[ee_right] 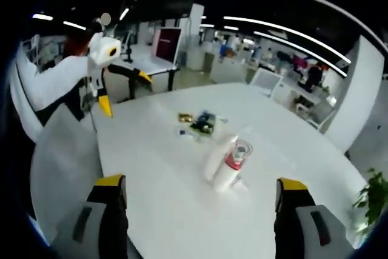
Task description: Arrange the skincare products in the storage area until every visible bottle or jar stands upright without overlapping.
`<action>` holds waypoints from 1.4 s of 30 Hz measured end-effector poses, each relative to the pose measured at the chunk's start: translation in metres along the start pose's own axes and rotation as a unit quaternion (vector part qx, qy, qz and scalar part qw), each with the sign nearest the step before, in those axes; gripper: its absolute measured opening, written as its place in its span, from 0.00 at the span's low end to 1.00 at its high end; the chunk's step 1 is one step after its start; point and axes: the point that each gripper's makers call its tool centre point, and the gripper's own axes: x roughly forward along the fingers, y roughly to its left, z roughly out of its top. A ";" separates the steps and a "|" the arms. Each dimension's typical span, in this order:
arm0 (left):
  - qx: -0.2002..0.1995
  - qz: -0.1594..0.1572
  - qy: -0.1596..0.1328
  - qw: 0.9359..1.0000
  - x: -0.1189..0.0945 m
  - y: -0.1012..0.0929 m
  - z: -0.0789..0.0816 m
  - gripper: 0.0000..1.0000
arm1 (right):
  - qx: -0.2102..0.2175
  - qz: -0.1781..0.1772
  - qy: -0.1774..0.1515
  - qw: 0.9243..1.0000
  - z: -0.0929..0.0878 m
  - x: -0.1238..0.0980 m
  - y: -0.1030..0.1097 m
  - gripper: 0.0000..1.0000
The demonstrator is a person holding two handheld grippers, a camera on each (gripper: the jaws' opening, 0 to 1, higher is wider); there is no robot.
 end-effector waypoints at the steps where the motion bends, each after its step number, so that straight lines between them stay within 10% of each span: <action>1: -0.004 -0.004 -0.008 1.000 -0.003 -0.004 0.000 0.99 | 0.000 -0.009 0.001 1.000 0.000 -0.001 0.003 0.99; 18: -0.010 -0.012 -0.010 1.000 -0.019 -0.012 -0.028 0.99 | 0.012 -0.038 0.030 0.999 -0.018 -0.006 0.025 0.99; 42: -0.022 0.083 -0.020 0.996 0.021 -0.003 0.004 0.99 | -0.052 0.056 0.005 0.997 -0.039 0.049 -0.057 0.77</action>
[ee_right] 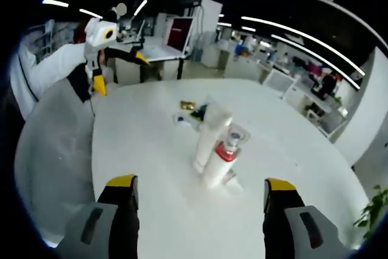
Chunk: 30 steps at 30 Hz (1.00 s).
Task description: Arrange the skincare products in the storage area until every visible bottle or jar stands upright without overlapping.
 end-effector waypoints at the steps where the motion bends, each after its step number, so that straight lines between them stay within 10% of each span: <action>1: -0.001 0.003 0.001 1.000 0.000 0.001 0.000 0.99 | 0.000 0.005 0.000 1.000 -0.002 0.002 -0.004 0.73; 9: -0.009 0.013 0.009 1.000 0.007 0.004 0.003 0.98 | -0.001 0.016 0.001 1.000 -0.011 0.020 -0.023 0.42; 30: -0.029 0.008 0.025 0.999 0.020 0.017 -0.015 0.97 | -0.054 0.091 0.077 0.991 -0.060 0.086 -0.053 0.45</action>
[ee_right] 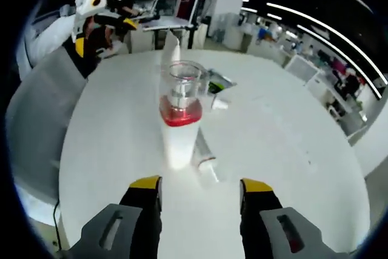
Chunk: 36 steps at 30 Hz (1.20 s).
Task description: Arrange the skincare products in the storage area until every visible bottle or jar stands upright without overlapping.
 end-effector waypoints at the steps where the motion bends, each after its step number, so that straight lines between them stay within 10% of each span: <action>1: -0.002 0.000 0.000 1.000 0.000 0.001 0.000 0.97 | 0.000 -0.001 0.000 1.000 -0.001 0.003 -0.002 0.44; 36: -0.046 0.011 0.031 0.998 0.000 0.000 -0.034 0.93 | -0.036 0.073 0.013 0.997 -0.018 0.072 -0.010 0.23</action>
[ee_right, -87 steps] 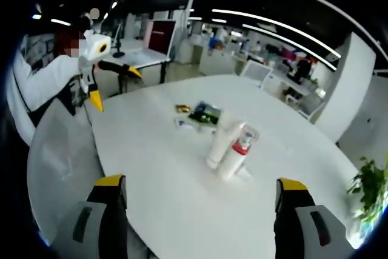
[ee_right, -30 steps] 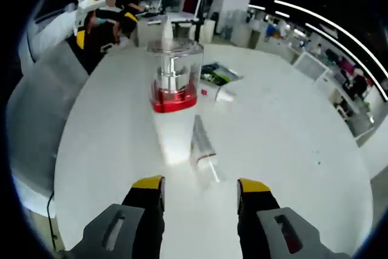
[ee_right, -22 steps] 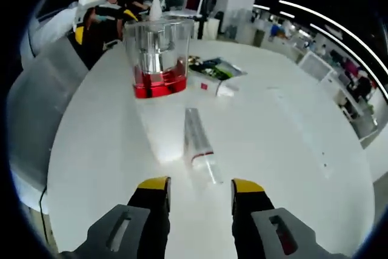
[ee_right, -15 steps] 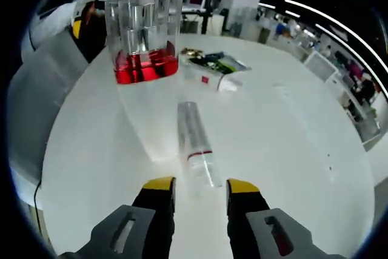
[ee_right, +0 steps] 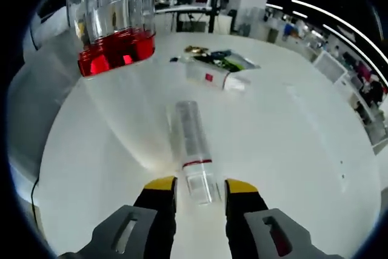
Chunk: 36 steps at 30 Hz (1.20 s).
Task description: Arrange the skincare products in the storage area until every visible bottle or jar stands upright without overlapping.
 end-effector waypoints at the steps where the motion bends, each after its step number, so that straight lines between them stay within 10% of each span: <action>1: 0.000 0.000 0.000 1.000 0.000 0.000 0.000 0.93 | 0.000 0.002 0.001 1.000 -0.001 0.001 0.000 0.23; 29: 0.003 -0.017 -0.003 1.000 0.009 -0.012 0.003 0.89 | 0.040 -0.007 -0.008 0.999 -0.019 -0.007 -0.004 0.12; 36: 0.012 -0.034 -0.007 0.999 0.015 -0.030 0.010 0.88 | 0.115 -0.043 -0.009 0.992 -0.034 -0.016 0.005 0.11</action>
